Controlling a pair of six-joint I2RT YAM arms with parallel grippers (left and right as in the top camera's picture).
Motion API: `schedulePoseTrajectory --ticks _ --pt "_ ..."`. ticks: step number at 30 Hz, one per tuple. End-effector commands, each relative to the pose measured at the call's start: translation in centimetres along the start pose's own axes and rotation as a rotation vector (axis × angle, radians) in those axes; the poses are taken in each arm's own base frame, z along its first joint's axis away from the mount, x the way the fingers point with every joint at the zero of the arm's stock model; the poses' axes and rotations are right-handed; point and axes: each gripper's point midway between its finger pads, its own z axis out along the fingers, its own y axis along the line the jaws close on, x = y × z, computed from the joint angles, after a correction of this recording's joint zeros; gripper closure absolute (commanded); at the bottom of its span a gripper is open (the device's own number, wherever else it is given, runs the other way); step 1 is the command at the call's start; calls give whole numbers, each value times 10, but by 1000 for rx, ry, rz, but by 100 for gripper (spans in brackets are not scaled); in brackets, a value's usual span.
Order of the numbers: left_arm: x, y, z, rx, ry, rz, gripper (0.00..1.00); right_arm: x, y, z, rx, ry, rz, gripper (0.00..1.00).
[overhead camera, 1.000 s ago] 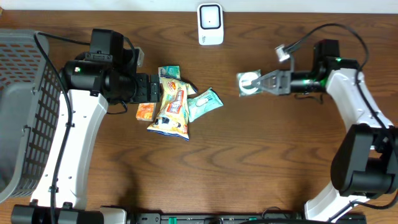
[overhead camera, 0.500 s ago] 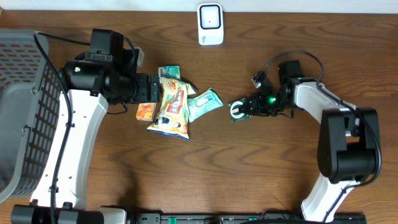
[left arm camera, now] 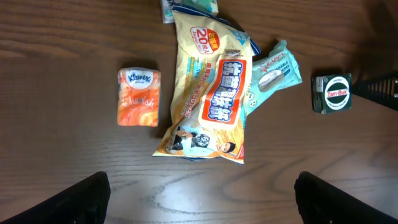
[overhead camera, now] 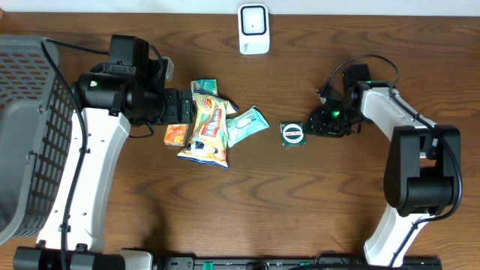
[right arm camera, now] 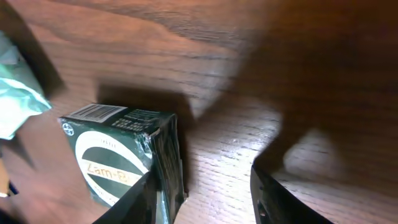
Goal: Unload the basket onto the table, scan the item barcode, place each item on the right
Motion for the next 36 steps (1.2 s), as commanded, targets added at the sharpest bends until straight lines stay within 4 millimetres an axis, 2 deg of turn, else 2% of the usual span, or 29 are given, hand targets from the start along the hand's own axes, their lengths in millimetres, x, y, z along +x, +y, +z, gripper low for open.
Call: schedulePoseTrajectory --ticks 1,5,12,19,24,31,33,36 --pt "2 1 4 5 15 9 6 0 2 10 94 15 -41 58" --pt "2 1 4 5 15 9 6 -3 4 15 165 -1 -39 61" --pt "2 1 4 5 15 9 6 11 -41 2 438 32 33 61" --pt "2 1 4 5 15 9 6 16 -55 2 469 43 62 61" --pt "2 1 4 5 15 9 6 17 -56 11 456 59 66 61" --pt "2 1 4 5 15 9 6 15 -56 8 415 44 116 62" --pt "2 1 4 5 15 9 6 12 -50 3 374 33 126 61" --pt "2 1 4 5 15 9 6 0 -38 -22 288 -38 143 60"
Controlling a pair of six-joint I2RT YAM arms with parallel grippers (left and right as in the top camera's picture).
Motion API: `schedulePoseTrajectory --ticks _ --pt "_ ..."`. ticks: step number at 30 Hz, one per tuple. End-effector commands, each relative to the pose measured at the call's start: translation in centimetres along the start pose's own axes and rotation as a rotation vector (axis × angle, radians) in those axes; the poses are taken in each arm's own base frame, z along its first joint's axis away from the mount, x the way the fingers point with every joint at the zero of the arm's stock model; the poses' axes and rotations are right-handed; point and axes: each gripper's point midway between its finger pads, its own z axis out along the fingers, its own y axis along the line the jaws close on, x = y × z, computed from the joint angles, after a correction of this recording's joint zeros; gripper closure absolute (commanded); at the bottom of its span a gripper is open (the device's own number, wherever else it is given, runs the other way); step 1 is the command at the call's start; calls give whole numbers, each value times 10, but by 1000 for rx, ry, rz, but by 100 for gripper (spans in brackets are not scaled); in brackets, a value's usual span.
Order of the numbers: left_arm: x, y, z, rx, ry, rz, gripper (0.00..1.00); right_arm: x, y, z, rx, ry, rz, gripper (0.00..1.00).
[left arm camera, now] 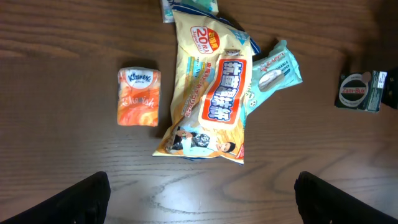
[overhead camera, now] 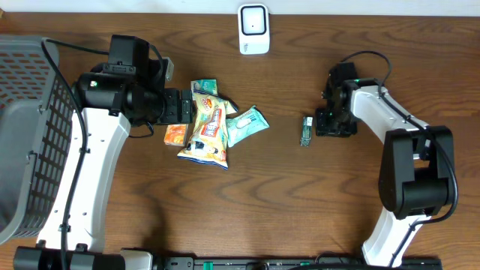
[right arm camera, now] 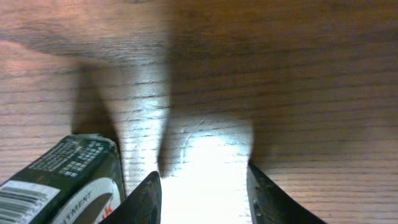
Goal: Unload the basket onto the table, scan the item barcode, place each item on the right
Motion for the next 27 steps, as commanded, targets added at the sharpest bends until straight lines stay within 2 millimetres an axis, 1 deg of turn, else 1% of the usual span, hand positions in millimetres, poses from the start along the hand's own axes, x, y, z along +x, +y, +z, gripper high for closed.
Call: schedulePoseTrajectory --ticks 1,4,6,7,8,11,15,21,27 --pt "2 1 4 5 13 9 6 -3 -1 -19 -89 -26 62 59" --pt "2 1 4 5 13 9 6 -6 -5 -39 -125 -64 87 58" --pt "2 1 4 5 13 9 6 -5 -6 -44 -155 -62 104 58" --pt "2 1 4 5 13 9 6 -4 -5 -45 -177 -58 109 58" --pt "2 1 4 5 13 9 6 -3 2 -47 -235 -49 113 58" --pt "2 1 4 5 13 9 6 -4 13 -50 -302 -48 110 58" --pt "2 1 4 5 13 9 6 -4 24 -52 -348 -43 97 59" --pt "2 1 4 5 13 9 6 -7 28 -55 -348 -59 82 59" --pt "2 1 4 5 13 9 6 -17 31 -70 -355 -104 76 58"
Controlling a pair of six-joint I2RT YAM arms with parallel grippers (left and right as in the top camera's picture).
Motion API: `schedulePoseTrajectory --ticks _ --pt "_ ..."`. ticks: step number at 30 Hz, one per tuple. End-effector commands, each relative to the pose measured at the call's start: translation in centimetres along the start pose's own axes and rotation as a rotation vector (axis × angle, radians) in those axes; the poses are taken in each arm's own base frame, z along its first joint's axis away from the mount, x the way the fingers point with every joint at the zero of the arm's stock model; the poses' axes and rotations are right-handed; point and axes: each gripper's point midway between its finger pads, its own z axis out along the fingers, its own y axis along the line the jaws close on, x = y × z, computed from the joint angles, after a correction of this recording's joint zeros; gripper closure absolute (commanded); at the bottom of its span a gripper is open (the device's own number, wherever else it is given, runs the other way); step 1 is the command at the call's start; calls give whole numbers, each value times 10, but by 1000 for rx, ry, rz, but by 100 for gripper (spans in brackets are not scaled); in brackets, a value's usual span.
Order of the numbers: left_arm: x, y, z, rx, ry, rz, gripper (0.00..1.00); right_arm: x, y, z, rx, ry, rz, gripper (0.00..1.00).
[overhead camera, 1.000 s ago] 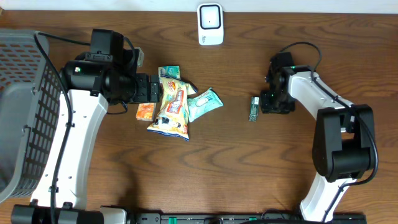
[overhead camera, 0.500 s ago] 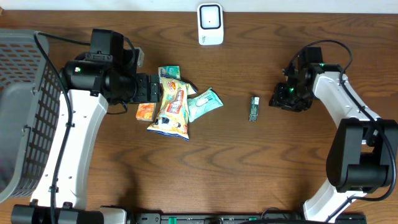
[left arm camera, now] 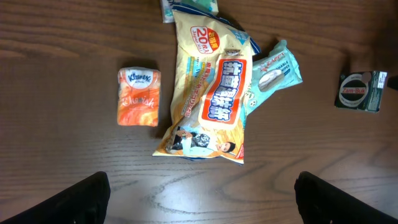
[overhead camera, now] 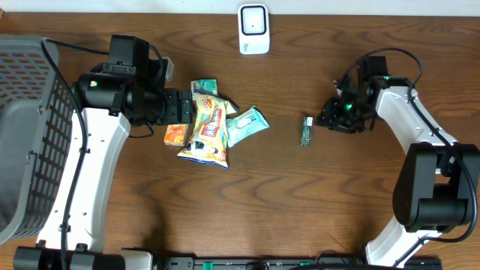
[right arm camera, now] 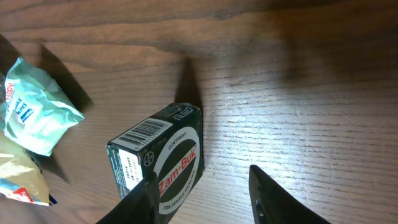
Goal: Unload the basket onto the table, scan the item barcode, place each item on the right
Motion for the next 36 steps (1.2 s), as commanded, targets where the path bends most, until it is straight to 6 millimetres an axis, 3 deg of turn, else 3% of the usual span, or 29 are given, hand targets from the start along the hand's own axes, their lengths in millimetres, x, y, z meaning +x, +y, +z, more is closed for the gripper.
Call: schedulePoseTrajectory --ticks 1,12,20,28,36 --pt "2 1 4 5 13 9 6 -11 16 -18 -29 -56 -8 59" --pt "2 1 4 5 13 9 6 5 36 -6 -6 -4 -66 55" --pt "2 1 4 5 13 9 6 12 21 -2 131 5 -44 55" --pt "2 1 4 5 13 9 6 23 -10 -9 287 38 -11 55" --pt "2 1 4 5 13 9 6 25 -19 -13 302 49 14 55"
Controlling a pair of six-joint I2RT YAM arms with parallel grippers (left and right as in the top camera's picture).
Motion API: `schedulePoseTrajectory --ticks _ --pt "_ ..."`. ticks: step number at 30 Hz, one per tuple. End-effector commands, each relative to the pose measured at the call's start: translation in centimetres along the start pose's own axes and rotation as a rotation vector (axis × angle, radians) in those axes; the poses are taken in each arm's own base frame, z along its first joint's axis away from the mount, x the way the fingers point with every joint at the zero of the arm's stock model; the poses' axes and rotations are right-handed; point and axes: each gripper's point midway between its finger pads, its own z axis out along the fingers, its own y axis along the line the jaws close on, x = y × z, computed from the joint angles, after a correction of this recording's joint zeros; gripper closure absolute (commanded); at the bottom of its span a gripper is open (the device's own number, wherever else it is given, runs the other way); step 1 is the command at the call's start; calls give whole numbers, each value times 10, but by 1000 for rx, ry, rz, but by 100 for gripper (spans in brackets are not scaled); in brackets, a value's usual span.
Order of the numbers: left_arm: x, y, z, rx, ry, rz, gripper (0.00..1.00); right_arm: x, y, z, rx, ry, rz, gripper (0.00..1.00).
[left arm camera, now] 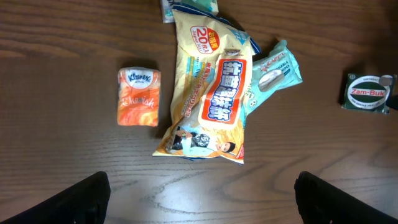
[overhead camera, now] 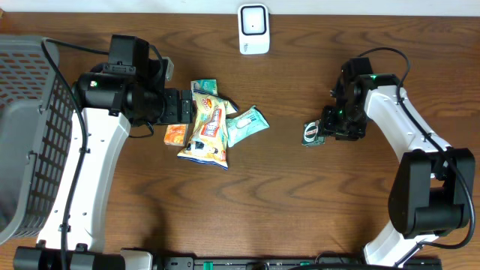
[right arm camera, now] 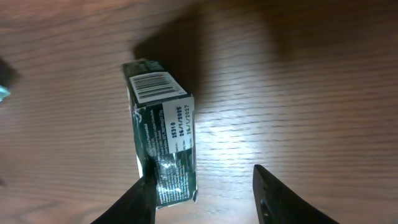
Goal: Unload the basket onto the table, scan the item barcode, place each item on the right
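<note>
The dark green Zam-Buk box (overhead camera: 311, 133) is right of centre on the table, tipped so part of its round logo shows from above. In the right wrist view the box (right arm camera: 163, 137) shows its barcode end and a printed side. My right gripper (right arm camera: 202, 200) is open, its left finger (right arm camera: 142, 198) against the box's near end. The same gripper (overhead camera: 328, 129) sits just right of the box overhead. The white scanner (overhead camera: 253, 28) stands at the back edge. My left gripper (left arm camera: 202, 200) hangs open above the snack pile. The box (left arm camera: 368, 93) also shows at the far right of the left wrist view.
A yellow snack bag (overhead camera: 208, 129), a teal packet (overhead camera: 246, 124), an orange tissue pack (overhead camera: 175, 134) and a green packet (overhead camera: 204, 87) lie left of centre. A grey basket (overhead camera: 30, 135) fills the left edge.
My right gripper has come back left, from a short way right of the box to right against it. The box has tipped from standing on edge to leaning, logo partly up. The left arm is unchanged.
The box first lay flat, logo up, with my right gripper at its right side. Then it stood on its narrow edge a little further right. The gripper then sat off to the right, and now it is at the box again, which leans.
</note>
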Motion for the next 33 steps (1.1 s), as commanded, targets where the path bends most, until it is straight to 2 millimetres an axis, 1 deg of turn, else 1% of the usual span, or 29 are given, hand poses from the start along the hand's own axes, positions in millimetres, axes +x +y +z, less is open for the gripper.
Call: schedulePoseTrajectory --ticks 1,5,15,18,21,22,24,26,29,33 --pt "2 1 4 5 13 9 6 -3 -9 -3 46 -18 15 54" --pt "2 1 4 5 13 9 6 -2 -12 -3 66 -17 19 54" --pt "2 1 4 5 14 9 6 -4 -12 -3 63 -26 19 55" --pt "2 1 4 5 13 9 6 -17 -9 -4 54 -76 32 56" --pt "2 1 4 5 13 9 6 -37 -9 -2 54 -154 115 66" --pt "2 1 4 5 13 9 6 -42 -11 3 60 -166 140 72" --pt "2 1 4 5 13 9 6 -48 -13 14 68 -167 161 75" --pt "2 1 4 5 13 9 6 -53 -15 37 75 -147 165 77" --pt "2 1 4 5 13 9 6 -56 -18 56 82 -129 167 77" --pt "2 1 4 5 13 9 6 -55 -18 57 81 -123 144 77"
